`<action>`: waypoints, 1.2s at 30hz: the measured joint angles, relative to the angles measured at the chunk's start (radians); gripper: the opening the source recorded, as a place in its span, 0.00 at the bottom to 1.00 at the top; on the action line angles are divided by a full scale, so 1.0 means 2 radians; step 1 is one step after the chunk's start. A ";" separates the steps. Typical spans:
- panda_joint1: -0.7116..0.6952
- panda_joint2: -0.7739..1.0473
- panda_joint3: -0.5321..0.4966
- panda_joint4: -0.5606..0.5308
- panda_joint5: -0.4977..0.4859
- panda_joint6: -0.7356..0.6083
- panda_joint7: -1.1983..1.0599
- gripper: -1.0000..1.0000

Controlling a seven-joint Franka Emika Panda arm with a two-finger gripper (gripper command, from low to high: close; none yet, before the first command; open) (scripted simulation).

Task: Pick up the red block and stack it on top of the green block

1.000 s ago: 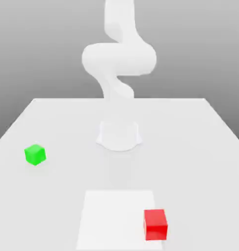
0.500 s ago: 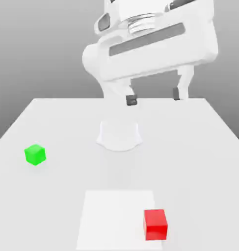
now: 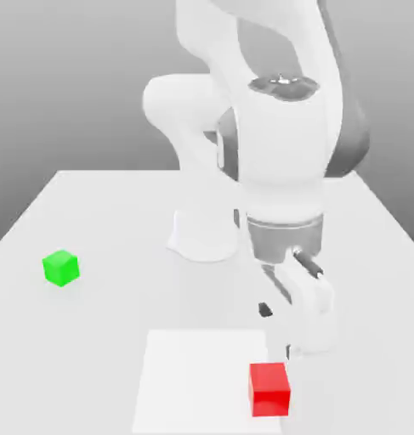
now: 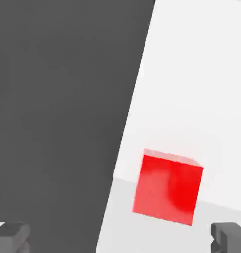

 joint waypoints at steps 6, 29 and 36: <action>0.035 0.099 -0.042 0.007 -0.059 0.072 0.084 0.50; -0.186 -0.101 -0.144 -0.085 -0.061 -0.020 0.045 0.00; -0.301 -0.170 -0.241 -0.152 -0.091 -0.024 0.036 0.00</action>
